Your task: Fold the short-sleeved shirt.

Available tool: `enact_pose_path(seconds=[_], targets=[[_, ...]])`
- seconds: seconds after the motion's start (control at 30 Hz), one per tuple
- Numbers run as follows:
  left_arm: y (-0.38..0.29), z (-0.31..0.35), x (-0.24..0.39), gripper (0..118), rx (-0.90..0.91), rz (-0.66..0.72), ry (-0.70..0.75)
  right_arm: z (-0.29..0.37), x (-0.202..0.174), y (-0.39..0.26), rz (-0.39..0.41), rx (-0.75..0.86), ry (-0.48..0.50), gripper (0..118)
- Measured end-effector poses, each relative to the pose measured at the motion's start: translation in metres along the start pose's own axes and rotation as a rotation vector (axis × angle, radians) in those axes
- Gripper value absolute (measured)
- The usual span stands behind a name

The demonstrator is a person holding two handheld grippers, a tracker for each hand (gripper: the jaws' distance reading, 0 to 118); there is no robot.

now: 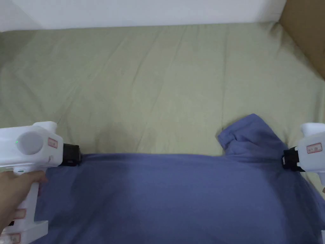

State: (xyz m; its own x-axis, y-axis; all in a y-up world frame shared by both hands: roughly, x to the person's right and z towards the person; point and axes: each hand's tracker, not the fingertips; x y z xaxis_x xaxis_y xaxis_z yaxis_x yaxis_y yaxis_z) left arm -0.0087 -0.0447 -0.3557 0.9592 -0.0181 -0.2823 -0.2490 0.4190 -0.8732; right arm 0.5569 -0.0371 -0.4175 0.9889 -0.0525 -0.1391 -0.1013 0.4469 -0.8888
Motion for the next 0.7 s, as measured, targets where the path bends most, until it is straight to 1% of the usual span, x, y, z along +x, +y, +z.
enact_pose_path(seconds=[0.03, 0.07, 0.1, 0.13, 0.17, 0.23, 0.3, 0.33, 0.37, 0.4, 0.47, 0.53, 0.7], targets=[[0.0, -0.006, 0.006, 55, 0.003, -0.017, 0.016, 0.0, -0.001, 0.001, 0.004, -0.002, -0.004, 1], [-0.004, 0.003, 0.013, 54, 0.038, -0.013, 0.036, 0.002, -0.003, 0.002, 0.007, -0.004, -0.008, 1], [-0.003, 0.008, 0.016, 42, 0.046, -0.048, 0.039, 0.003, -0.003, 0.002, 0.008, -0.004, -0.008, 1], [-0.003, 0.013, 0.017, 21, 0.074, -0.077, 0.028, 0.006, -0.002, 0.003, 0.006, -0.002, -0.005, 1], [-0.003, 0.017, 0.017, 3, 0.063, -0.067, 0.006, 0.009, 0.0, 0.004, 0.005, -0.001, 0.0, 1], [0.0, 0.022, 0.014, 2, 0.045, -0.015, -0.023, 0.021, 0.003, 0.006, -0.016, 0.015, 0.013, 1], [-0.001, 0.035, 0.009, 2, 0.058, -0.029, -0.032, 0.04, 0.006, 0.007, -0.035, 0.04, 0.038, 1], [-0.002, 0.046, 0.008, 2, 0.063, -0.043, -0.033, 0.05, 0.009, 0.008, -0.042, 0.052, 0.069, 1], [-0.004, 0.056, 0.008, 2, 0.072, -0.055, -0.038, 0.061, 0.01, 0.007, -0.043, 0.062, 0.072, 1], [-0.007, 0.07, 0.007, 2, 0.095, -0.067, -0.043, 0.074, 0.01, 0.006, -0.042, 0.077, 0.072, 1], [-0.018, 0.099, 0.002, 2, 0.151, -0.074, -0.047, 0.1, 0.009, 0.0, -0.002, 0.122, 0.073, 1], [-0.035, 0.133, -0.007, 2, 0.216, -0.084, -0.063, 0.128, 0.009, -0.011, 0.021, 0.152, 0.078, 1], [-0.1, 0.19, -0.034, 2, 0.248, -0.036, -0.096, 0.181, 0.011, -0.067, 0.026, 0.199, 0.106, 1]])
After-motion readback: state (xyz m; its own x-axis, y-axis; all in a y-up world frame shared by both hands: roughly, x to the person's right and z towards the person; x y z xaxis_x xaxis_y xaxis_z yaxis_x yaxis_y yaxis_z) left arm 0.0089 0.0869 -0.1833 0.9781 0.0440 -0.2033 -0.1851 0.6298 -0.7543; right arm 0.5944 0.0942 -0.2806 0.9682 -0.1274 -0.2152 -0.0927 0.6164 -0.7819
